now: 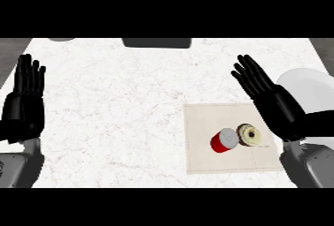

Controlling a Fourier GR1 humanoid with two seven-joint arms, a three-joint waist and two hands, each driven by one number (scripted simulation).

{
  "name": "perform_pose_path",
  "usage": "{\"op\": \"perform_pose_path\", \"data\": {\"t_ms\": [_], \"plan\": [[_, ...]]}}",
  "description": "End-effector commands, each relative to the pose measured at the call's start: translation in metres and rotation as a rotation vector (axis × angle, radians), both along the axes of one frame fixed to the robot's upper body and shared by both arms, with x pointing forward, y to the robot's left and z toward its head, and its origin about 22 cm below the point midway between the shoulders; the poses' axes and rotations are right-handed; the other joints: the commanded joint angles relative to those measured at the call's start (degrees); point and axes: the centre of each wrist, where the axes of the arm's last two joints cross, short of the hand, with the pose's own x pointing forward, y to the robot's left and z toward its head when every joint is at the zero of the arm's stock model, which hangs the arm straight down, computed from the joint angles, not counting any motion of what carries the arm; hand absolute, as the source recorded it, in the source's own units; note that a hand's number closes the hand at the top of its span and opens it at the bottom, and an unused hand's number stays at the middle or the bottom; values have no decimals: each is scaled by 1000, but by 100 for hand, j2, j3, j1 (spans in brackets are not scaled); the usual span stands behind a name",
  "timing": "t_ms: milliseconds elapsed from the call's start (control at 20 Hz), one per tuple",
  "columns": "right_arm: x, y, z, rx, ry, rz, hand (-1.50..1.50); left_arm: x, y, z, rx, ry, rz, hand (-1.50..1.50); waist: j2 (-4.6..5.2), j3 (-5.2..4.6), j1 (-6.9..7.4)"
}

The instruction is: Pick the can from the placemat and place it in the plate

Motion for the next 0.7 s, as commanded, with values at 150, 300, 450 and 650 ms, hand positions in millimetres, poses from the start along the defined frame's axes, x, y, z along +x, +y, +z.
{"op": "perform_pose_path", "data": {"t_ms": [150, 300, 450, 650], "plan": [[9, -6, -75, -182, 609, 182, -150, 4, -29, 7, 153, 24, -294, 0, 157, 130, 363], [14, -13, -59, -697, 596, 336, -150, 3, -49, 5, 201, 55, -450, 0, 172, 73, 626], [34, -10, -45, -889, 573, 461, -150, 3, -61, 8, 231, 89, -543, 0, 76, 125, 674], [57, 8, -12, -1160, 397, 572, -150, 6, -69, 5, 239, 110, -563, 0, -4, 127, 489]]}}
